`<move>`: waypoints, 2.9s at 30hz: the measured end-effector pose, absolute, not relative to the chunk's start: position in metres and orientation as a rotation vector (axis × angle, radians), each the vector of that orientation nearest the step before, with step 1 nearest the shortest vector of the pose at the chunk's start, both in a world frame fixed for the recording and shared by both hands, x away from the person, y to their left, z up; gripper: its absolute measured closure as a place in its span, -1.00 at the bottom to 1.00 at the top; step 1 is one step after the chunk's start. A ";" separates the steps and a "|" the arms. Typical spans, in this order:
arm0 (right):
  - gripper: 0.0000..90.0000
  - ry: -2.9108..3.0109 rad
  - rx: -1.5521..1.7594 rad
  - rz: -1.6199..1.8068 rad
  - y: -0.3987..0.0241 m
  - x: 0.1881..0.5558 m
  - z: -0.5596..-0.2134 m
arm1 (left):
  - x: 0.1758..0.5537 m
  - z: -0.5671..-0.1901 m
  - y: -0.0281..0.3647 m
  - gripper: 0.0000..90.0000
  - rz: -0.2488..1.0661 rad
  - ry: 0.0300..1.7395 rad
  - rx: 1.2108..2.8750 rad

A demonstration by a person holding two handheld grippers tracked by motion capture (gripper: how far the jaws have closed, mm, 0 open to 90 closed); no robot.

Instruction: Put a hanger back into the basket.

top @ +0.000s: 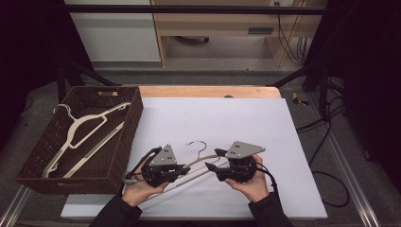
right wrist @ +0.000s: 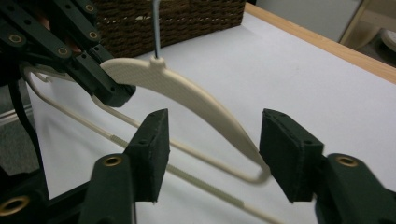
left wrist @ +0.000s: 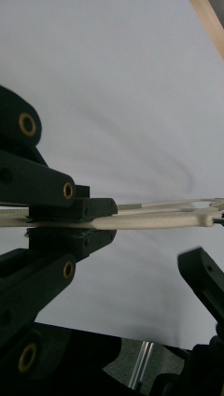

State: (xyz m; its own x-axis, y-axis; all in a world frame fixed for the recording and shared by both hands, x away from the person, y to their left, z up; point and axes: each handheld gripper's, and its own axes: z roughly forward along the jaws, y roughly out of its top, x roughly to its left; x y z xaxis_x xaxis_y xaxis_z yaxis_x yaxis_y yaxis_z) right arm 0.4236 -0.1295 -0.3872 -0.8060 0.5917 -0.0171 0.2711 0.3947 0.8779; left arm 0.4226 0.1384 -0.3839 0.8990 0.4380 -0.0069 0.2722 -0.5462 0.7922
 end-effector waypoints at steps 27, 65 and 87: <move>-0.62 1.990 1.094 1.407 -0.237 0.413 -0.384 | 0.448 -0.258 0.237 0.92 0.527 0.630 2.037; -0.73 1.946 1.126 1.405 -0.248 0.413 -0.383 | 0.494 -0.292 0.436 0.92 0.560 0.966 1.950; -0.74 1.960 1.111 1.402 -0.245 0.413 -0.383 | 0.504 -0.356 0.439 0.91 0.422 1.124 2.038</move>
State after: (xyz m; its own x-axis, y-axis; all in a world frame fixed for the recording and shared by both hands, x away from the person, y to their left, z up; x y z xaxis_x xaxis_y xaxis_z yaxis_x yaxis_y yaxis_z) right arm 0.4128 -0.2451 -0.3835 -0.5532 0.8301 0.0701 0.3343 0.1441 0.9314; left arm 0.5044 0.4385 -0.3558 0.5584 0.8266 -0.0700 0.5767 -0.3262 0.7490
